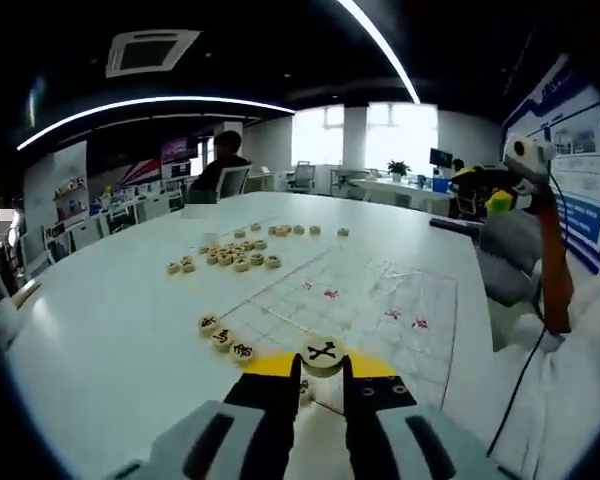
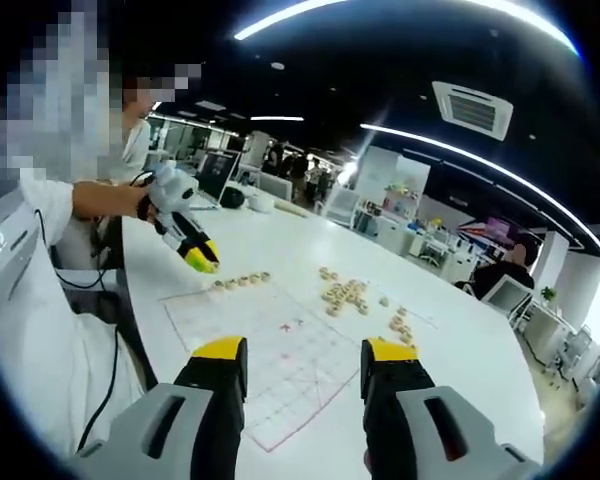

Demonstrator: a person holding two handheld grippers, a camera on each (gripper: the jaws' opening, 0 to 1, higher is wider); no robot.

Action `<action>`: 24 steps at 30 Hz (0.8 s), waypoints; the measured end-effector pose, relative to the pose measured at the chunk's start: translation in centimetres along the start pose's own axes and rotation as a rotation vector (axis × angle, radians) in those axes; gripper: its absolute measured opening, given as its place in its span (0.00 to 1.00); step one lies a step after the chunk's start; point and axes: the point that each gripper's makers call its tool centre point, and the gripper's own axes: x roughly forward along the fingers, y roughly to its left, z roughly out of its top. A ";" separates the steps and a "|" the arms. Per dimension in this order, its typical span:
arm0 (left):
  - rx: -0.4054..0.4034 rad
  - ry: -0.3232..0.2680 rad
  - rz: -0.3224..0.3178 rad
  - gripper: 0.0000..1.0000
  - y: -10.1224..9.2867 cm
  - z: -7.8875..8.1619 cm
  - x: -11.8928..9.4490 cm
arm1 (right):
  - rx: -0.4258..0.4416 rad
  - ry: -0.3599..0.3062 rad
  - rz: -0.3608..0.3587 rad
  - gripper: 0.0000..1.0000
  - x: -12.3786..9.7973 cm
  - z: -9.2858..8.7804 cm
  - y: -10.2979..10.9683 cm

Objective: Pick up the chess pieces one by one and place each piece onto its starting position on the chessboard, setting the pieces on their correct points until all the chess pieces are arranged in the starting layout

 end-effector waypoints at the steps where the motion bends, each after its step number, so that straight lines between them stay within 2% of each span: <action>1: 0.008 0.008 -0.010 0.19 -0.5 -0.4 -0.1 | -0.004 0.001 0.006 0.46 0.0 0.0 0.2; 6: 0.053 0.066 -0.032 0.19 -1.8 -2.2 -0.3 | -0.029 0.016 0.045 0.46 0.2 -0.3 1.2; 13: 0.031 0.126 -0.024 0.19 -1.2 -4.0 0.6 | -0.037 0.017 0.054 0.46 0.2 -0.2 1.4; 24: -0.009 0.136 0.013 0.19 0.0 -4.3 1.2 | -0.036 0.016 0.033 0.45 0.1 -0.1 0.9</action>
